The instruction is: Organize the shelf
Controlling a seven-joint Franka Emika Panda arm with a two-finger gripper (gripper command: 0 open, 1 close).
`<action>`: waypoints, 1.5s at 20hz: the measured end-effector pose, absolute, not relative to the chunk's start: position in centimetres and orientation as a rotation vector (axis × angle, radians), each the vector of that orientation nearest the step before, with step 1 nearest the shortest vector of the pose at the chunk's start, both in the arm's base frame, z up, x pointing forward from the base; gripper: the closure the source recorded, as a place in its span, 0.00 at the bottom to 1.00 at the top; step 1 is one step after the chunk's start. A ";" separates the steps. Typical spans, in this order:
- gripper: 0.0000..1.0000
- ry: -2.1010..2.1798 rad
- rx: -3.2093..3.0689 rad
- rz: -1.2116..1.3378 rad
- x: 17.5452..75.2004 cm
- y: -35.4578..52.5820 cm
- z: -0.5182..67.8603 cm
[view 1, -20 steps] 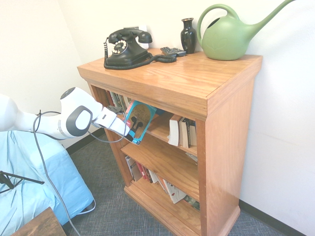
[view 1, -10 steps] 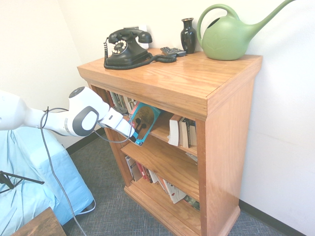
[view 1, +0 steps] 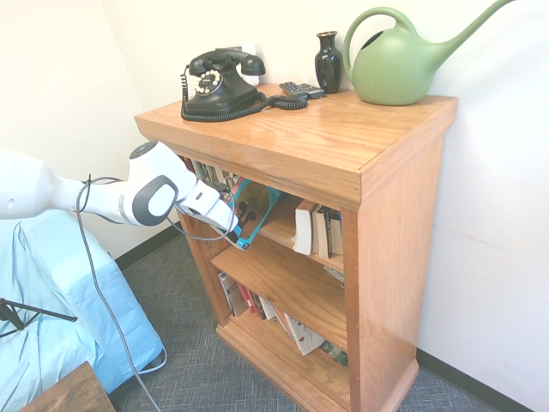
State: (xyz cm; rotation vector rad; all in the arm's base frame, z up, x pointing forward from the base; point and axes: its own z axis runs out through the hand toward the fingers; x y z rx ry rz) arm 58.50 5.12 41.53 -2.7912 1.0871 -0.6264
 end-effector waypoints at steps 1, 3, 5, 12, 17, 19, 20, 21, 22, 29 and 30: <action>1.00 1.085 -2.794 -0.625 58.7 5.2 41.6; 1.00 1.077 -2.798 -0.622 59.0 5.6 41.8; 1.00 1.066 -2.807 -0.617 59.5 6.2 41.9; 1.00 1.038 -2.830 -0.651 61.1 7.0 42.1; 0.00 1.053 -2.825 -0.664 61.4 6.9 42.3; 0.00 1.053 -2.825 -0.665 61.4 6.9 42.3; 0.00 1.054 -2.825 -0.665 61.4 7.0 42.3; 0.00 1.055 -2.825 -0.666 61.4 7.0 42.3; 0.00 1.055 -2.826 -0.668 61.4 7.0 42.3; 0.00 1.073 -2.826 -0.684 61.5 7.0 42.2; 0.00 1.074 -2.825 -0.685 61.4 7.0 42.2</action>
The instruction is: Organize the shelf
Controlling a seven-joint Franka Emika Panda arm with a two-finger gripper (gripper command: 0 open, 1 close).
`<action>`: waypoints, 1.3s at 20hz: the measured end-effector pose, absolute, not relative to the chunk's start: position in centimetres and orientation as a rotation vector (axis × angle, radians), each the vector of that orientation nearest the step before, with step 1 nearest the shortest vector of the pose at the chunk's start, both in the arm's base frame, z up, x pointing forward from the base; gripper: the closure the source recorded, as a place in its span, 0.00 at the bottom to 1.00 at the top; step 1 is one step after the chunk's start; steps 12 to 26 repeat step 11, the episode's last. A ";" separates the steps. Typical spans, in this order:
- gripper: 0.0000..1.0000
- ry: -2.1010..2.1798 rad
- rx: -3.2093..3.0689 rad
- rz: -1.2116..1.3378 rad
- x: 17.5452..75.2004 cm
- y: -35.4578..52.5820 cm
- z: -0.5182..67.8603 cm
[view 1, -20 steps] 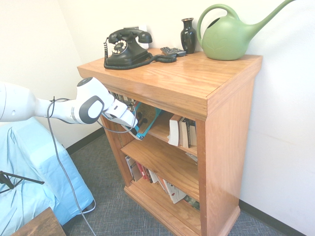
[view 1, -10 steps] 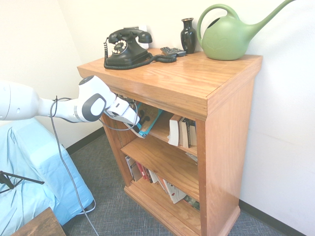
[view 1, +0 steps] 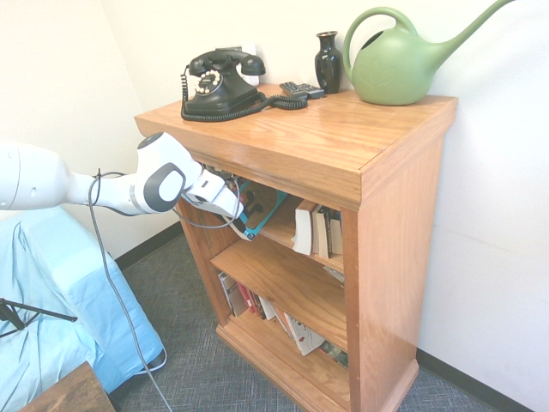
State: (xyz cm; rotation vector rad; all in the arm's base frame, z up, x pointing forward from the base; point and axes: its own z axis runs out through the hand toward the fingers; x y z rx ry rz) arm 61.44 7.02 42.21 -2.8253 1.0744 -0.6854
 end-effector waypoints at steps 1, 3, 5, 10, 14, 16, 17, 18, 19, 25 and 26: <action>0.00 1.074 -2.825 -0.688 61.4 7.0 42.2; 0.00 1.073 -2.822 -0.698 60.8 7.0 42.3; 0.00 1.085 -2.822 -0.699 59.4 7.0 42.3; 0.00 1.108 -2.811 -0.730 54.2 7.4 43.9; 0.00 1.109 -2.807 -0.734 53.3 7.6 44.2; 0.00 1.109 -2.807 -0.734 53.3 7.6 44.2; 0.00 1.109 -2.807 -0.734 53.3 7.6 44.2; 0.00 1.109 -2.807 -0.734 53.3 7.6 44.2; 0.00 1.109 -2.807 -0.734 53.3 7.6 44.2; 0.00 1.109 -2.807 -0.734 53.3 7.6 44.2; 0.00 1.109 -2.807 -0.734 53.3 7.6 44.2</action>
